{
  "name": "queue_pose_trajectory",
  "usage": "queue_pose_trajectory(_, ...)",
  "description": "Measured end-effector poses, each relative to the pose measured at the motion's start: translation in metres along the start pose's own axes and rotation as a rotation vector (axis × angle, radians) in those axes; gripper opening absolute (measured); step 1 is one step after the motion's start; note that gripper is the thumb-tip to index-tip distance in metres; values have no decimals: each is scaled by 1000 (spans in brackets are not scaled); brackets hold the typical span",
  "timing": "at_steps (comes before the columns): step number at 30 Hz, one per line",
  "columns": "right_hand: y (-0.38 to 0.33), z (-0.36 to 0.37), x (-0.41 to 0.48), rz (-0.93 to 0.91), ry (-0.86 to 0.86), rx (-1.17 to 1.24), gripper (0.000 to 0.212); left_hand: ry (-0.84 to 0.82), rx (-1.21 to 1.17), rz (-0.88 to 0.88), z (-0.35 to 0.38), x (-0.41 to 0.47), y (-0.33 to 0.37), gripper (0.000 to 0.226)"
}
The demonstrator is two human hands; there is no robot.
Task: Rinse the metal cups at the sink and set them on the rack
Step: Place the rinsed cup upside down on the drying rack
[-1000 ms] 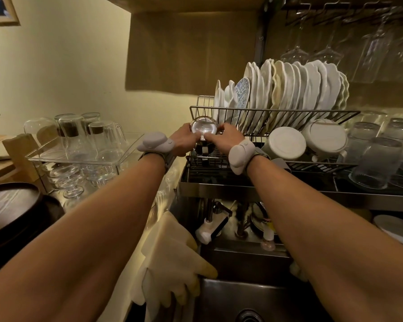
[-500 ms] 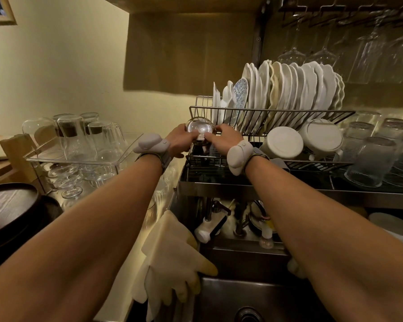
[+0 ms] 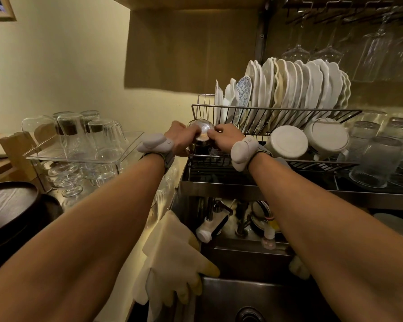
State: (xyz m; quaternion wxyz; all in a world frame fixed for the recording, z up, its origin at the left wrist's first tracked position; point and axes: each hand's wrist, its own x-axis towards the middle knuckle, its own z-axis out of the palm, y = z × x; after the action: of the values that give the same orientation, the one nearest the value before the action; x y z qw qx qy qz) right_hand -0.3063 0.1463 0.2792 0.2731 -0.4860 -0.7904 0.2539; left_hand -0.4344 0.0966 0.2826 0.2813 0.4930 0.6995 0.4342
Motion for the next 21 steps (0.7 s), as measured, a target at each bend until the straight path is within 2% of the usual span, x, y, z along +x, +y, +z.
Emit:
queue_pose_trajectory(4, 2, -4, 3, 35, -37, -17, 35, -25, 242, 53, -3, -5, 5, 39)
queue_pose_trajectory(9, 3, -4, -1, 19, -31, -33, 36, -34, 331, 13, 0, -3, 5, 48)
queue_pose_trajectory(11, 4, -2, -1, 13, -24, -27, 36, -57, 293, -34, 0, -5, 4, 49)
queue_pose_trajectory(14, 6, -1, -1, -11, -25, -20, 32, -35, 219, 8, 1, -7, 4, 51)
queue_pose_trajectory(18, 4, -2, -3, -33, -37, -23, 31, -8, 180, 54, 2, -4, 4, 36)
queue_pose_trajectory(21, 6, -1, -4, -34, -28, -36, 29, -12, 191, 38, 3, -3, 4, 43)
